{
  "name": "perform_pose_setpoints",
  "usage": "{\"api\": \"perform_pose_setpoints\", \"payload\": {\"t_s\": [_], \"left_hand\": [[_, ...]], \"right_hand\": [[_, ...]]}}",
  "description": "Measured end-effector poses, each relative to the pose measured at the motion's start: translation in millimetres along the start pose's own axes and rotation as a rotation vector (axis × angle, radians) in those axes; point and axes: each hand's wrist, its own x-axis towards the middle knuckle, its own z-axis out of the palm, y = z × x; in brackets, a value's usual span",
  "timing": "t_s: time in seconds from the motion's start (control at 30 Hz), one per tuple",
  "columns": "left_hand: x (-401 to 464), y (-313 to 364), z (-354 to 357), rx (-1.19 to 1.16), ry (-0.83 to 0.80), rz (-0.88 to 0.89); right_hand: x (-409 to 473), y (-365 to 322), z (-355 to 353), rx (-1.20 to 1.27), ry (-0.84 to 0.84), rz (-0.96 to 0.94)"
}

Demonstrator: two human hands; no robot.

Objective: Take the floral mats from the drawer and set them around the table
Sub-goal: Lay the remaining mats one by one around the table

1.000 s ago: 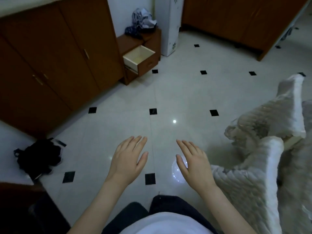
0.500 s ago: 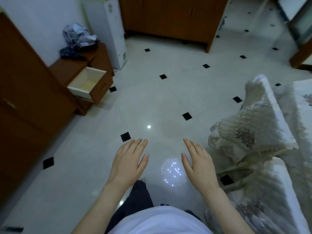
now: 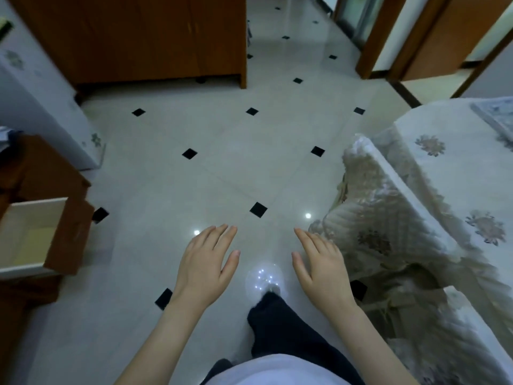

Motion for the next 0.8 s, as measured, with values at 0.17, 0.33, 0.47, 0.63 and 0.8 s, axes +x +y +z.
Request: {"api": "perform_pose_setpoints", "payload": {"t_s": [0.17, 0.33, 0.47, 0.63, 0.8], "left_hand": [[104, -9, 23, 0.01, -0.049, 0.022], [228, -7, 11, 0.006, -0.028, 0.035], [323, -1, 1, -0.006, -0.009, 0.076], [413, 4, 12, -0.046, -0.027, 0.137], [511, 3, 32, -0.079, -0.051, 0.234]], "right_hand": [[98, 30, 10, 0.02, 0.006, 0.055], [209, 56, -5, 0.047, 0.027, 0.068], [286, 77, -25, 0.042, 0.074, 0.087], [357, 104, -31, 0.046, 0.114, 0.144], [436, 131, -22, 0.028, 0.154, 0.217]]}}
